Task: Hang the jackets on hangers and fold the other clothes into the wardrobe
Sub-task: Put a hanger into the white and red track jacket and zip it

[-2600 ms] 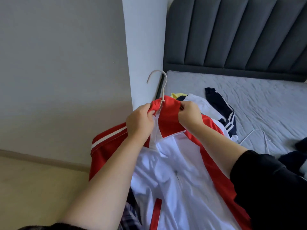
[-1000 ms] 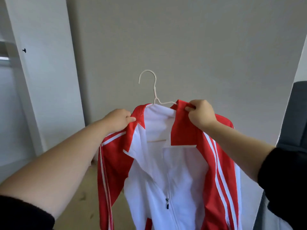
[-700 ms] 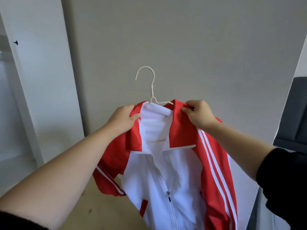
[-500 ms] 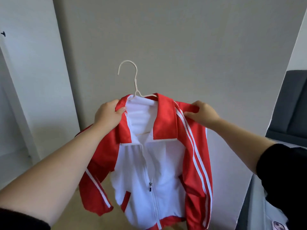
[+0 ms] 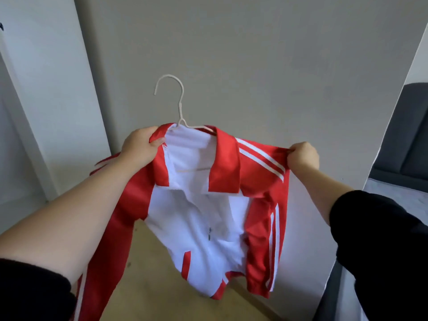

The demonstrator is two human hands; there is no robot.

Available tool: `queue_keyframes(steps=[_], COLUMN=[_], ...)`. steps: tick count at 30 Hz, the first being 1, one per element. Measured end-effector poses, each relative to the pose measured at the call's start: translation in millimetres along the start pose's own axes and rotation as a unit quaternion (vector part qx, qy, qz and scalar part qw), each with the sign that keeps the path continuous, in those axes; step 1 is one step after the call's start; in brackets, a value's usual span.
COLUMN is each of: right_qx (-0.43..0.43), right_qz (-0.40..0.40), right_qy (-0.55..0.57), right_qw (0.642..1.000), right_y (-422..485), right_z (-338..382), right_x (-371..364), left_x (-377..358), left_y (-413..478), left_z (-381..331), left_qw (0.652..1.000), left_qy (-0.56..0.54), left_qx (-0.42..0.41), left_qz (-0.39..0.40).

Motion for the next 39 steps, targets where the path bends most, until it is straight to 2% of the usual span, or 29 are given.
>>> queue_keyframes(steps=[2, 3, 5, 6, 8, 10, 12, 14, 17, 20, 23, 24, 27, 30, 32, 35, 37, 38, 39], right_qx=[0.038, 0.062, 0.077, 0.082, 0.104, 0.139, 0.188, 0.227, 0.249, 0.246, 0.241, 0.238, 0.232, 0.243, 0.265, 0.304, 0.316, 0.313, 0.302], right_qz=[-0.003, 0.028, 0.147, 0.176, 0.160, 0.170, 0.239, 0.274, 0.254, 0.179, 0.110, 0.100, 0.069, 0.034, 0.029, 0.018, 0.007, 0.008, 0.014], right_qy=[-0.006, -0.002, -0.011, -0.012, 0.064, 0.153, 0.130, 0.040, -0.126, -0.076, -0.032, -0.028, -0.023, -0.029, -0.028, -0.008, 0.000, -0.007, -0.021], right_qw=[0.999, 0.998, 0.986, 0.981, 0.979, 0.963, 0.944, 0.934, 0.926, 0.949, 0.964, 0.966, 0.970, 0.969, 0.963, 0.952, 0.949, 0.950, 0.953], right_y=[4, 7, 5, 1, -2, -12, -29, -45, -55, -54, -53, -54, -58, -61, -63, -66, -67, -66, -66], right_z=[0, 1, 4, 8, 19, 36, 60, 79, 89, 89, 88, 87, 84, 78, 75, 76, 80, 81, 81], right_x=[4, 0, -18, -23, -22, -16, -20, -28, -48, -51, -44, -44, -45, -39, -36, -31, -26, -25, -26], left_x=[-1, -2, -6, -8, -17, -26, -38, -47, -51, -52, -54, -55, -54, -62, -65, -58, -57, -63, -72], left_y=[0, 0, 1, 1, 2, 1, 1, 2, 3, 3, -5, -7, -4, -5, -3, -1, -3, -2, -3], left_z=[1, 1, -2, -4, -3, -3, -4, -8, -11, -10, -12, -12, -10, -5, -1, -1, -3, -4, -5], left_qw=[0.999, 0.999, 0.999, 0.998, 0.998, 0.998, 0.996, 0.996, 0.997, 0.995, 0.957, 0.951, 0.968, 0.966, 0.969, 0.973, 0.973, 0.977, 0.977], left_qy=[0.014, 0.013, -0.013, -0.027, -0.024, 0.008, 0.043, 0.056, 0.034, -0.063, -0.266, -0.284, -0.230, -0.216, -0.178, -0.125, -0.114, -0.083, -0.046], left_qx=[-0.016, -0.017, -0.014, -0.010, 0.004, 0.020, 0.036, 0.046, 0.051, 0.038, 0.068, 0.084, 0.078, 0.105, 0.142, 0.194, 0.200, 0.194, 0.190], left_qz=[0.024, 0.031, 0.043, 0.047, 0.053, 0.056, 0.063, 0.060, 0.052, 0.062, 0.091, 0.092, 0.057, 0.094, 0.091, 0.017, -0.015, 0.016, 0.079])
Point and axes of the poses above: each hand's wrist, its own y-axis towards the middle knuckle, its own x-axis out of the back of the hand, z = x × y, the point moved 6 cm from there along y, towards the middle knuckle, and after that the axes turned 14 degrees about z, right-handed, at the moved point
